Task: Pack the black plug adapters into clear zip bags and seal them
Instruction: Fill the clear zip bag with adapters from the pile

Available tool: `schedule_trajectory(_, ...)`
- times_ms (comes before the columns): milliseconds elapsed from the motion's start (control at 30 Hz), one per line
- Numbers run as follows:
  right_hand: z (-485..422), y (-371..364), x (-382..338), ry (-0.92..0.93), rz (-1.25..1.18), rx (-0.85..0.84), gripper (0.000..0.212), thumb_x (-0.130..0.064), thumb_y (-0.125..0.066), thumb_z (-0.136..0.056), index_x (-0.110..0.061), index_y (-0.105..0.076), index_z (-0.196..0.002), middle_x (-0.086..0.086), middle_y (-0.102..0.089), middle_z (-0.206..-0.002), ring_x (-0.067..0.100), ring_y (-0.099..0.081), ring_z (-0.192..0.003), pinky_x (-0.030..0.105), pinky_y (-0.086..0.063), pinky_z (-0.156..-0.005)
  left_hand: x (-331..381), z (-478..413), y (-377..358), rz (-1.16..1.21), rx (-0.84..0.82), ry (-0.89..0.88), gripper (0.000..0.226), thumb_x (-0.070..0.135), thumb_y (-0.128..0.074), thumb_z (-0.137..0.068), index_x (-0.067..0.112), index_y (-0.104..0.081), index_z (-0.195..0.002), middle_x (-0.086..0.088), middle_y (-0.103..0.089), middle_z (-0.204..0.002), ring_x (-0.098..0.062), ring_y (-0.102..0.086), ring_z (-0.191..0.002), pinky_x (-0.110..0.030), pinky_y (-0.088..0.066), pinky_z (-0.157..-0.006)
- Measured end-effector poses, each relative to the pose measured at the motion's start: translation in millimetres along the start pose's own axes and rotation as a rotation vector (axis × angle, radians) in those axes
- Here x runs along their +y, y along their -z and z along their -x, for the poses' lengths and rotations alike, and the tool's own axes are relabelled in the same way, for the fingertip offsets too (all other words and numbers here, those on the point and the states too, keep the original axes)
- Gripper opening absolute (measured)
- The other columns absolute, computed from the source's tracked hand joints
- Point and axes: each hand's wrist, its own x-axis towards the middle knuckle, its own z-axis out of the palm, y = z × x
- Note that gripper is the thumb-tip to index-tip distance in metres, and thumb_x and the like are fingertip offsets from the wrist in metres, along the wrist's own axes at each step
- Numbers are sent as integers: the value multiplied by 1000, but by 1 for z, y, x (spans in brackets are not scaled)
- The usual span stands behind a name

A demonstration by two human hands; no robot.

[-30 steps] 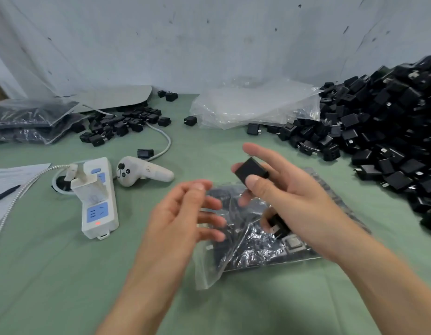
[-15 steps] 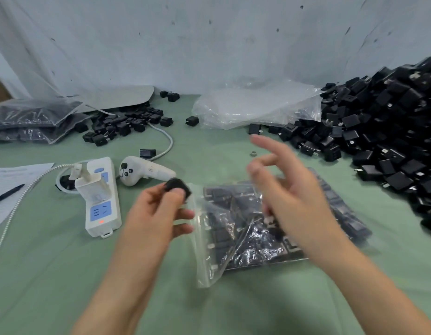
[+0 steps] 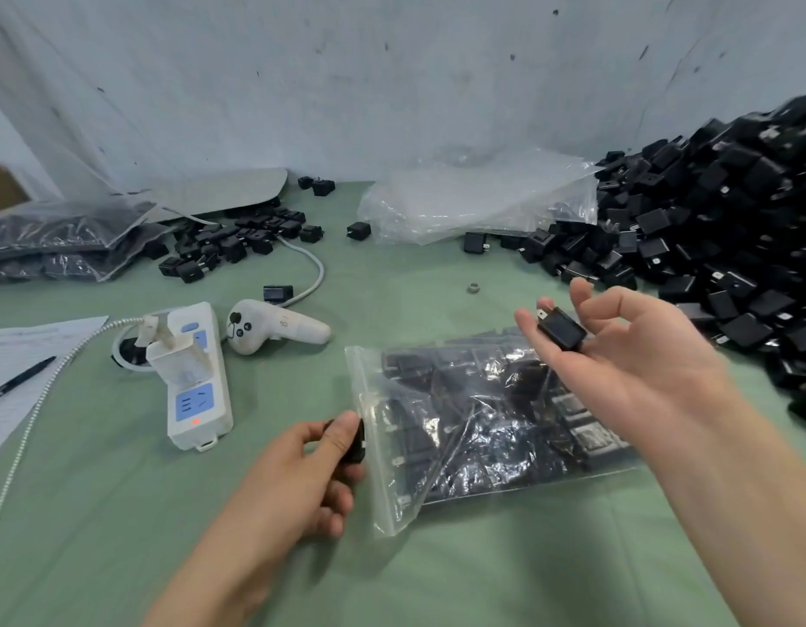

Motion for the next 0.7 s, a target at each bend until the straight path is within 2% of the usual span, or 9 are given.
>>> schedule_trajectory(100, -1, -1, 0, 9, 15, -7, 26, 5, -44, -90, -6, -61, -107, 27, -51, -122, 37, -56, -114, 49, -52, -101, -1, 1, 2, 137, -62, -15, 21, 18, -66, -92, 15, -62, -112, -7, -70, -75, -14, -58, -59, -25, -50, -48)
schedule_trajectory(200, -3, 3, -2, 6, 17, -14, 23, 2, -46, -91, -6, -61, -105, 25, -50, -124, 35, -57, -115, 46, -56, -94, -2, -2, 4, 144, -119, -81, 37, 7, -68, -87, 17, -56, -121, -8, -76, -101, -20, -63, -82, -33, -50, -75)
schedule_trajectory(300, -5, 6, -3, 10, 26, -14, 20, 0, -47, -92, -7, -61, -105, 23, -49, -125, 30, -57, -118, 43, -58, -90, -2, 0, -2, 121, -185, -120, 51, 10, -74, -77, 15, -55, -124, -6, -74, -114, -25, -69, -106, -46, -47, -101)
schedule_trajectory(400, -6, 8, -3, 10, 30, -11, 20, 0, -48, -92, -7, -61, -106, 22, -48, -127, 28, -56, -122, 42, -60, -87, 0, 4, -9, -46, -176, -198, 45, 9, -78, -78, 22, -63, -118, 0, -74, -112, -19, -70, -105, -37, -52, -98)
schedule_trajectory(467, -6, 8, -3, 9, 29, -10, 20, 0, -48, -92, -7, -61, -106, 22, -48, -127, 28, -55, -123, 41, -60, -84, -1, 7, -13, -201, -128, -285, 43, 15, -85, -75, 33, -69, -111, 1, -73, -106, -18, -69, -92, -27, -56, -86)
schedule_trajectory(567, -5, 9, -3, 11, 35, -7, 21, -1, -49, -92, -8, -61, -107, 21, -49, -124, 28, -54, -122, 40, -61, -83, -2, 10, -18, -324, -85, -364, 40, 14, -78, -83, 40, -68, -112, -6, -70, -97, -15, -60, -75, -17, -52, -71)
schedule_trajectory(600, -5, 9, -3, 12, 36, -4, 20, -1, -49, -92, -8, -61, -107, 21, -49, -123, 28, -54, -122, 40, -61, -84, -3, 11, -18, -332, -110, -368, 40, 13, -74, -86, 39, -66, -115, -5, -71, -98, -17, -61, -76, -17, -52, -74)
schedule_trajectory(667, -4, 9, -3, 15, 40, 1, 20, -2, -49, -92, -8, -61, -106, 20, -49, -124, 28, -55, -121, 40, -60, -86, -1, 11, -15, -287, -156, -323, 41, 5, -63, -94, 32, -61, -123, -3, -74, -99, -23, -64, -82, -27, -54, -80)
schedule_trajectory(700, -3, 9, -3, 17, 42, 2, 20, -2, -48, -93, -8, -61, -106, 20, -49, -125, 29, -55, -121, 40, -60, -87, 0, 11, -11, -218, -157, -270, 42, -1, -56, -97, 28, -58, -127, -4, -76, -98, -23, -64, -80, -30, -54, -75)
